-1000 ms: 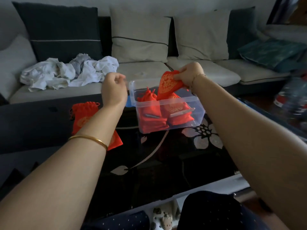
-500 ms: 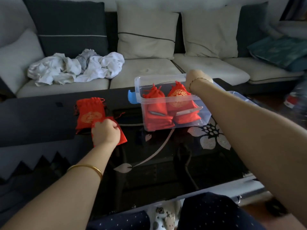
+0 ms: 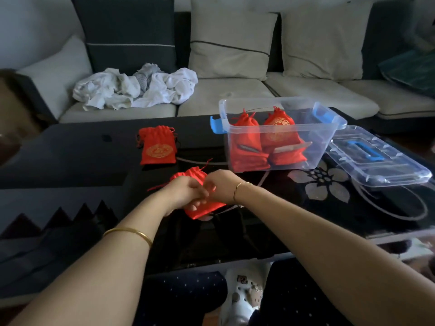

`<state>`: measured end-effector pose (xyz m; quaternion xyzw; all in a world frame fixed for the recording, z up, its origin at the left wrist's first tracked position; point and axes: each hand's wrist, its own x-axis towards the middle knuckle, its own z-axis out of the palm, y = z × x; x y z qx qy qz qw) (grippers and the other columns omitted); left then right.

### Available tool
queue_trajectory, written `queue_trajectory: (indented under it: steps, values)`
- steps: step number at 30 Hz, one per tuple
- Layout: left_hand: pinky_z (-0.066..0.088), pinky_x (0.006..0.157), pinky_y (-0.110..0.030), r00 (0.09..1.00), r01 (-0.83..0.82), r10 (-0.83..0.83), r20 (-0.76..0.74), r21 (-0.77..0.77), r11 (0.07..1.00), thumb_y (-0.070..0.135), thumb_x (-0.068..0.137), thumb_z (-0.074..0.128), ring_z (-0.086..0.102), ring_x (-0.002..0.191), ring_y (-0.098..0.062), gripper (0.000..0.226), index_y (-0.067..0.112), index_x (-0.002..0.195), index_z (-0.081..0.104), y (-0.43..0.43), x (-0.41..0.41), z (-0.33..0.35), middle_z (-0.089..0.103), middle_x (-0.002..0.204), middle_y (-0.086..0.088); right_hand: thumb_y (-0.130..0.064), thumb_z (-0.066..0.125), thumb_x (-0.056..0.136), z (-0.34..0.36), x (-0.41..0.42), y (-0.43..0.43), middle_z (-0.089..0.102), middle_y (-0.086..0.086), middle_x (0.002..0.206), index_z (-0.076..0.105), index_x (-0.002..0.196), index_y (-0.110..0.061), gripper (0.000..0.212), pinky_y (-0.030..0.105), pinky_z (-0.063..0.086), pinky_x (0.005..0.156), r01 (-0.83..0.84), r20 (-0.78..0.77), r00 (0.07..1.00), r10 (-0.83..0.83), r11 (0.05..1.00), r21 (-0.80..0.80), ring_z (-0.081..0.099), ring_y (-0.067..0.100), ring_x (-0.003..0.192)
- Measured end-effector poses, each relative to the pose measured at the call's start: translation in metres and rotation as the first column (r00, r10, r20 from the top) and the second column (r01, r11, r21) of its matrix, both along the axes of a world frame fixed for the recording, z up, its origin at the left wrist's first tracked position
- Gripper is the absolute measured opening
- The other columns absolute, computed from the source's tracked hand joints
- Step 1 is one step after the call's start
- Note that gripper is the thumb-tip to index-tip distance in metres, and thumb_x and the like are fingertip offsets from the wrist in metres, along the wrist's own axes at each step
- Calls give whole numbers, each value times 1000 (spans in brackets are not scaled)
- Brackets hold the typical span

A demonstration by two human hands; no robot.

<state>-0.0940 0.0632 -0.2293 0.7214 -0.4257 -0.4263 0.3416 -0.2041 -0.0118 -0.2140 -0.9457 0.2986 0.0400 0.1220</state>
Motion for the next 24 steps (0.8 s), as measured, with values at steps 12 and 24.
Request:
queue_trajectory:
  steps: [12, 24]
  values:
    - [47, 90, -45, 794, -138, 145, 590, -57, 989, 17, 83, 68, 57, 100, -31, 20, 16, 97, 54, -14, 19, -12, 46, 118, -12, -5, 64, 78, -19, -31, -7, 67, 13, 98, 66, 100, -8, 23, 33, 53, 73, 107, 288, 940, -185, 959, 264, 65, 24, 80]
    - [41, 63, -26, 815, 211, 27, 579, -340, 917, 14, 88, 61, 49, 75, -5, 12, 17, 93, 50, -8, 11, 23, 52, 87, 7, -4, 48, 92, -15, -45, -33, 65, 4, 89, 62, 107, -9, 21, 8, 38, 40, 230, 441, 806, -394, 896, 380, 61, 16, 57]
